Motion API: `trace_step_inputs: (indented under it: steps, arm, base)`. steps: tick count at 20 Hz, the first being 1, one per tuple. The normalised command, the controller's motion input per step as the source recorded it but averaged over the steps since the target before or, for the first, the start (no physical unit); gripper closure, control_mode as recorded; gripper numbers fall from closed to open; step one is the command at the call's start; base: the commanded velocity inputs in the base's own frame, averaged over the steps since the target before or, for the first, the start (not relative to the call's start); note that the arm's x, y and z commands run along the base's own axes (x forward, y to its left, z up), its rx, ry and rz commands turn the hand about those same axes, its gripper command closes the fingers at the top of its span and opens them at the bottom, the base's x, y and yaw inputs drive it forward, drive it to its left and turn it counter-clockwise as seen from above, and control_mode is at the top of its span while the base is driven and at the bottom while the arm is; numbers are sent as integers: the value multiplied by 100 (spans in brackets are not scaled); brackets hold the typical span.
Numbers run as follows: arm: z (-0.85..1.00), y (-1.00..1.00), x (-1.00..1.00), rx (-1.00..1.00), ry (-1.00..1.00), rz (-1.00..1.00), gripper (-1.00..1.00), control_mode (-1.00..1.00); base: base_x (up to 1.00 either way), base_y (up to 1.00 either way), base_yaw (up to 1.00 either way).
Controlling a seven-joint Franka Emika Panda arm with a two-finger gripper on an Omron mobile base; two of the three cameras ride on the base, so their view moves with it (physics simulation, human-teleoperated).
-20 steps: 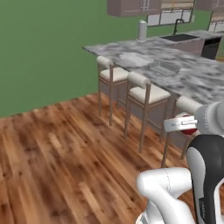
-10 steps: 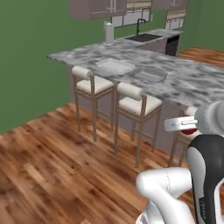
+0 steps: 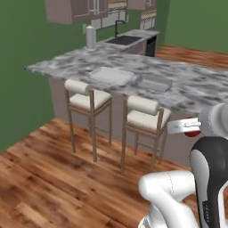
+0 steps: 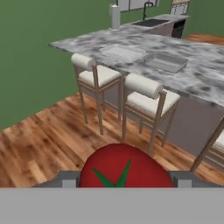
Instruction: Place the cold items (carrot and tomato) from the fridge in one tupperware on the dining counter. Place the warm items (kebab skewer and hot dog) in the stove area in another tupperware.
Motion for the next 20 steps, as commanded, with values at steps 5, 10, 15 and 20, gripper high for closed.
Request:
trace_step_inputs:
  steps: [5,10,15,20]
  arm:
    - [0,0,0,0,0,0,100,100]
    - [0,0,0,0,0,0,100,100]
    - [0,0,0,0,0,0,100,100]
    - [0,0,0,0,0,0,100,100]
  base:
    - [82,100,-37]
    - [83,100,-38]
    - [85,100,-39]
    - [88,95,-42]
